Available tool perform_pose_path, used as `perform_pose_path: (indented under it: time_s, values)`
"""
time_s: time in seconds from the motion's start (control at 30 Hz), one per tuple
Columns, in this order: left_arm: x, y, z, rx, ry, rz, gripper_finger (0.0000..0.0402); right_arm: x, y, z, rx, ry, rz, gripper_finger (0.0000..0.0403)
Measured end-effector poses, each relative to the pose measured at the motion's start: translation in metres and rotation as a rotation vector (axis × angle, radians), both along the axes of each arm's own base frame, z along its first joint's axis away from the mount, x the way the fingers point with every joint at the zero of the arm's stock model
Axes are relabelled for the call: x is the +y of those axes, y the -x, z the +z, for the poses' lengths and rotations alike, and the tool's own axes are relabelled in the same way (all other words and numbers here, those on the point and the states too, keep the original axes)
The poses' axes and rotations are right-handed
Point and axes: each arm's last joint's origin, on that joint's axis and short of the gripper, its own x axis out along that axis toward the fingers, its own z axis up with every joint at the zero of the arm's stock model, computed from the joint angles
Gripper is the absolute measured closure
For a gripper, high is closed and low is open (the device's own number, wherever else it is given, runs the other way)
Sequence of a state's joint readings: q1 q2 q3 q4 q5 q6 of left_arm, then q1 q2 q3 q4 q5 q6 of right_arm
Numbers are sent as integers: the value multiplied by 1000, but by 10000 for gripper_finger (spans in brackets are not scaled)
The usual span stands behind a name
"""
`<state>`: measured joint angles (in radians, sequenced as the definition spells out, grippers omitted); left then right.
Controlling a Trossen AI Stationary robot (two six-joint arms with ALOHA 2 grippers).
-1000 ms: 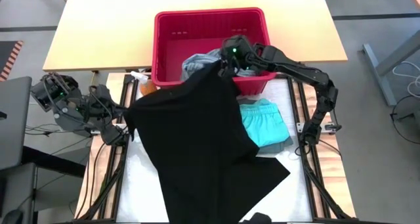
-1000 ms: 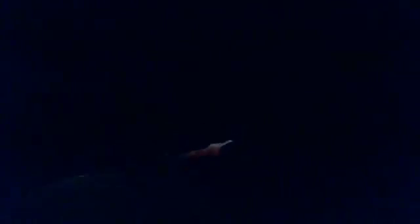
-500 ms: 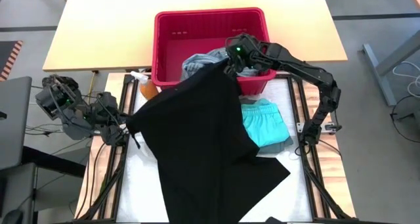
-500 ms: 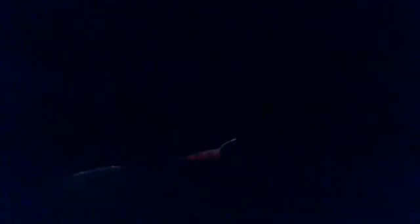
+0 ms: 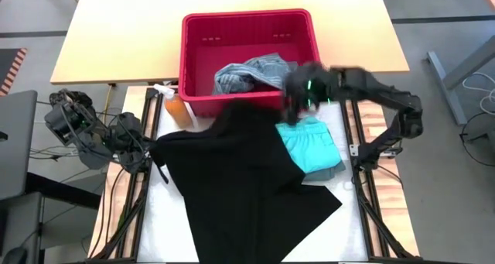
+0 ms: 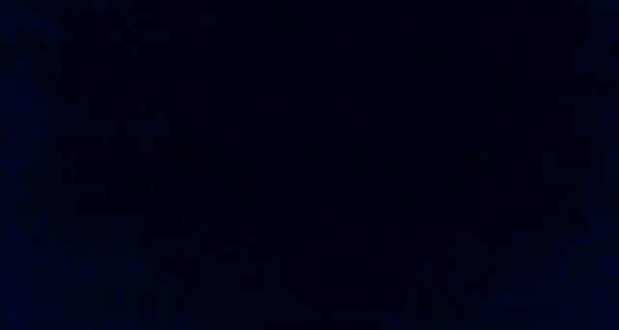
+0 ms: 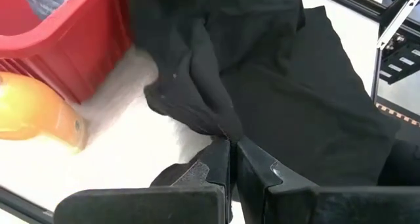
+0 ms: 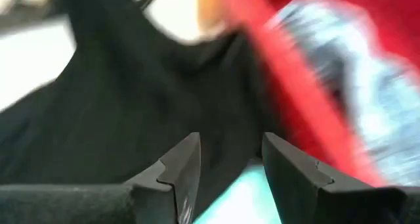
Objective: Fold Laundry from Bin
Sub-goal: Fold the black shirt
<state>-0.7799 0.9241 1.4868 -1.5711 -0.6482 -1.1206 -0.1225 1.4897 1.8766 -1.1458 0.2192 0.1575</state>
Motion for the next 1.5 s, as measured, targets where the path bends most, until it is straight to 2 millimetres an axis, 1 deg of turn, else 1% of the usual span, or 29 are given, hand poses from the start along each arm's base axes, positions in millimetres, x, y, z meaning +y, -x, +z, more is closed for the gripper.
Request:
perform_pose_path:
  time_s: [0.07,0.17,0.27,0.37,0.43,0.5,0.57,0.6,0.7,0.8,1.0,1.03,1.13,1.23,1.33,1.5]
  values:
    - [0,0,0,3,6,-3,401,32,-1,-13,77,-43,91,216]
    - [0,0,0,3,6,-3,401,82,-1,-33,147,-40,185,216]
    - [0,1,0,5,10,-4,401,132,2,-54,143,-68,243,216]
    - [-1,1,-1,32,58,-12,401,181,6,-81,105,-131,282,216]
    - [-5,-1,-2,68,90,-26,401,212,13,-102,97,-150,308,216]
    - [-9,-3,-4,112,117,-53,401,240,17,-128,93,-157,323,216]
    - [-14,-6,-6,173,154,-92,401,263,22,-158,124,-147,313,216]
    - [-17,-7,-7,206,171,-109,401,271,25,-172,151,-143,307,216]
    - [-28,-14,-11,300,212,-154,401,288,26,-208,252,-130,274,216]
    - [-38,-21,-15,368,222,-183,401,297,27,-241,404,-91,269,216]
    - [-53,-34,-23,452,212,-194,401,307,26,-273,617,-180,310,216]
    - [-55,-36,-25,463,210,-195,401,308,26,-277,636,-192,309,216]
    - [-59,-40,-27,481,198,-191,400,309,27,-279,648,-197,310,216]
    - [-65,-43,-30,537,226,-212,384,311,27,-282,651,-190,311,216]
    - [-71,-44,-33,609,270,-252,354,311,27,-284,652,-180,310,216]
    - [-77,-46,-36,634,257,-278,289,314,27,-284,630,-193,301,216]
